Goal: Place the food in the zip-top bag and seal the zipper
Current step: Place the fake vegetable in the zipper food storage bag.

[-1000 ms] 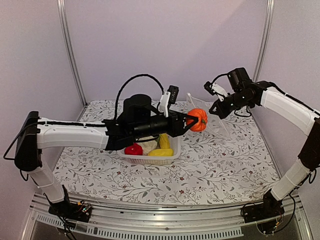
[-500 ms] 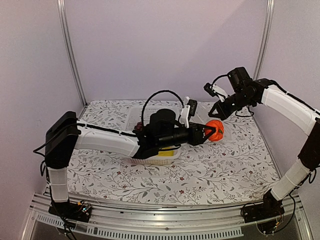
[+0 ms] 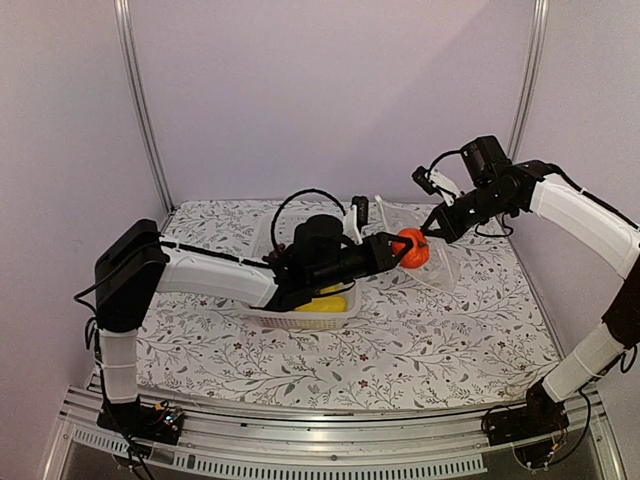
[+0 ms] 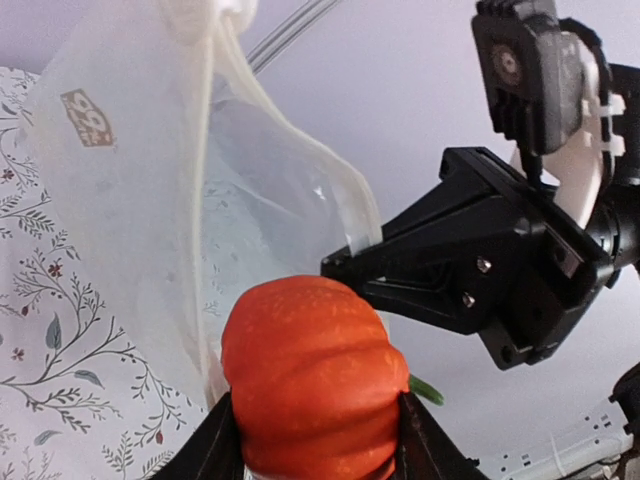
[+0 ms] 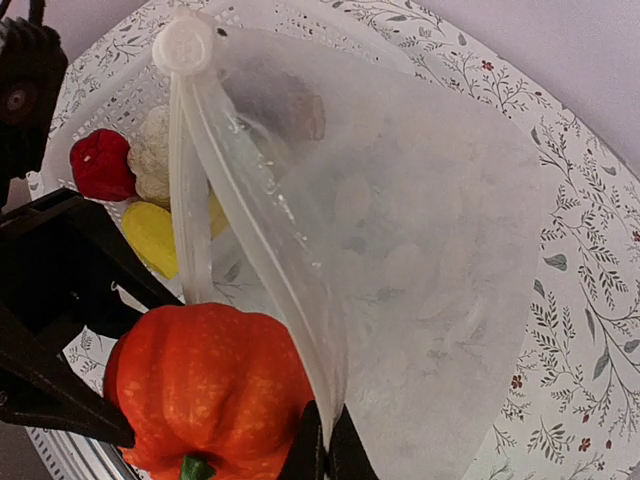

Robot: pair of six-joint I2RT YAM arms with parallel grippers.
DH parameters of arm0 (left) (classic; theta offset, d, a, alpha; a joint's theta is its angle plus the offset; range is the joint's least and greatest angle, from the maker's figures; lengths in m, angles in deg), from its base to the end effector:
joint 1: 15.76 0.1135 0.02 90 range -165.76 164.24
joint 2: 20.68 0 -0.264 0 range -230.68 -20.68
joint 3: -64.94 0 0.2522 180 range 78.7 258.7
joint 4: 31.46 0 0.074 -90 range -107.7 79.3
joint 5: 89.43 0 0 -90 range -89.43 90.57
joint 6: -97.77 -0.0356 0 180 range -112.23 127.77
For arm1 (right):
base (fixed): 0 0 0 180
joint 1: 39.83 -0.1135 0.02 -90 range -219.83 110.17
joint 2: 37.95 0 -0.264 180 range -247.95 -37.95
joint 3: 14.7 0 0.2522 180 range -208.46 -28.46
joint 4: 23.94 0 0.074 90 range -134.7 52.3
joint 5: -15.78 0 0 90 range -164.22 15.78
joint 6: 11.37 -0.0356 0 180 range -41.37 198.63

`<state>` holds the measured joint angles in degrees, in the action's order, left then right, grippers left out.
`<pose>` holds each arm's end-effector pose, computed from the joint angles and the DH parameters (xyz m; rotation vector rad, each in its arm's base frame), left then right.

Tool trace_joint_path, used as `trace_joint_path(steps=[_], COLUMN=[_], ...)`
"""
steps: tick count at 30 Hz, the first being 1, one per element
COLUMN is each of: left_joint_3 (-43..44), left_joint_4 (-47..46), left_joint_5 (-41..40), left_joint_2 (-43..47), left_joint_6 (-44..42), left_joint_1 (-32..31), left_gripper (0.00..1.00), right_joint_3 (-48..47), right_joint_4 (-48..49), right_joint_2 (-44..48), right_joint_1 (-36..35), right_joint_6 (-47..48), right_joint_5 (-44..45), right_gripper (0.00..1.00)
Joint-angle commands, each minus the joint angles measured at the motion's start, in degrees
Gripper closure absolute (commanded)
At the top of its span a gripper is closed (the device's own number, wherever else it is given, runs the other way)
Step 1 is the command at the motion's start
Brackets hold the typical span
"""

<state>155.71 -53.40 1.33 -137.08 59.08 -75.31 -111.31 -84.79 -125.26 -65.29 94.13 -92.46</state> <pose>0.2399 -0.4090 0.2338 0.1451 1.8536 -1.4424 0.2873 0.1491 0.3335 -0.9903 2.2576 0.4682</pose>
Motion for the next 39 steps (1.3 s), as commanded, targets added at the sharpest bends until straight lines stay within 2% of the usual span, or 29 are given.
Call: trace_joint_path(steps=[1, 3, 4, 7, 11, 13, 16, 19, 24, 29, 35, 39], left_joint_3=[-0.56, 0.36, 1.05, 4.13, 6.76, 6.83, 6.03, 4.21, 1.19, -2.08, -10.46, -13.7], left_joint_4=[-0.79, 0.3, 1.11, 4.71, 6.21, 5.97, 5.42, 2.67, -3.07, -0.48, 2.94, 8.96], left_joint_5=[-3.01, -3.69, -3.96, -4.18, -2.59, -2.84, -3.99, -2.87, 3.09, 4.93, -0.16, -5.27], left_joint_2=[-2.04, -2.77, -3.19, -4.48, -4.3, -2.87, 0.17, 2.24, 5.07, 8.18, 14.45, 18.72], left_joint_6=[5.64, 6.91, 7.23, 7.77, 4.79, 1.67, -2.86, -3.1, -4.61, -10.72, -17.05, -22.29], left_joint_1=[1.62, 2.0, 2.07, 2.33, 2.04, 1.35, 0.43, 0.17, -0.8, -2.22, -2.47, -2.48], left_gripper=[0.93, 0.88, 0.82, 0.58, 0.32, 0.27, 0.26, 0.26, 0.27, 0.28, 0.29, 0.3], right_joint_3=[1.52, 2.36, 2.74, 3.21, 2.67, 2.4, 2.04, 1.49, 1.45, 1.81, 3.46, 3.83], right_joint_4=[0.31, 0.18, 0.22, 0.29, 0.57, 0.76, 1.54, 2.35, 3.79, 4.92, 7.83, 8.5], right_joint_2=[2.29, 2.32, 2.36, 2.62, 3.06, 2.96, 2.22, 1.1, -0.07, -0.53, -0.74, -1.62], right_joint_1=[-0.17, -0.17, -0.14, -0.12, 0.01, 0.68, 2.09, 3.15, 3.39, 3.39, 3.5, 3.97], right_joint_6=[-1.0, -1.09, -1.17, -1.41, -2.0, -2.44, -3.06, -3.46, -3.06, -2.51, -1.78, -1.7], right_joint_5=[-3.31, -4.75, -5.1, -6.11, -5.43, -4.89, -4.17, -3.45, -1.15, -0.25, 1.31, 1.03], right_gripper=[1.0, 1.0, 1.0, 1.0, 1.0, 1.0, 1.0, 1.0, 1.0, 1.0, 1.0, 1.0])
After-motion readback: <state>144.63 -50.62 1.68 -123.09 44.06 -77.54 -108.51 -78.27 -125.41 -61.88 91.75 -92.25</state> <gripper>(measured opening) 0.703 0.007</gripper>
